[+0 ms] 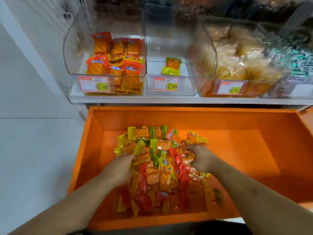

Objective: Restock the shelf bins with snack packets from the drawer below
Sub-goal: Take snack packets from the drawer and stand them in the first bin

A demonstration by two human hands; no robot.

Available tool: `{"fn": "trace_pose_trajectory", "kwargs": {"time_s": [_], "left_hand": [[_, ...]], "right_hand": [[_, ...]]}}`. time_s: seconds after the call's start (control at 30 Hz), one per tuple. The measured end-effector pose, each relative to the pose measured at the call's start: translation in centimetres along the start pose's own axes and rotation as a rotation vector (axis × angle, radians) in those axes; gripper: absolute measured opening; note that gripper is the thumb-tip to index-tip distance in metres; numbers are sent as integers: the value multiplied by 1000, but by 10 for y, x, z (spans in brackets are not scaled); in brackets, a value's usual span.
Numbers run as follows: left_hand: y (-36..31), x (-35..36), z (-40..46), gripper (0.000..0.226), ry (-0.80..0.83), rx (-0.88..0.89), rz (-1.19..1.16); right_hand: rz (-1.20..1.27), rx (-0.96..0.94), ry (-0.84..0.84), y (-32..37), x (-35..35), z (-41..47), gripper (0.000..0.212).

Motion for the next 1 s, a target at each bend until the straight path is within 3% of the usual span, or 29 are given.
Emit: {"fn": "trace_pose_trajectory", "kwargs": {"time_s": [0.3,0.4,0.5,0.67,0.83,1.0], "left_hand": [[38,53,35,35,176,-66,89],[45,58,40,47,196,-72,87],[56,63,39,54,197,-110,103],[58,60,37,21,191,-124,173],[67,51,31,37,172,-156,117],[60,-1,18,32,23,-193,-96]], "right_hand": [[-83,-33,-3,-36,43,75,87],[-164,-48,-42,-30,37,83,87],[-246,-6,-44,-31,31,82,80],[-297,1,-69,-37,28,78,44],[-96,13,-16,-38,19,69,31],[-11,-58,-160,2,-39,46,25]]}}
Point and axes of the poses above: each hand's wrist, its own z-axis towards the middle knuckle, its own x-axis out of the palm, y = z × x, the point moved 10 cm from there along z, towards the middle knuckle, and after that the axes turned 6 degrees about y, right-handed, at the moved point
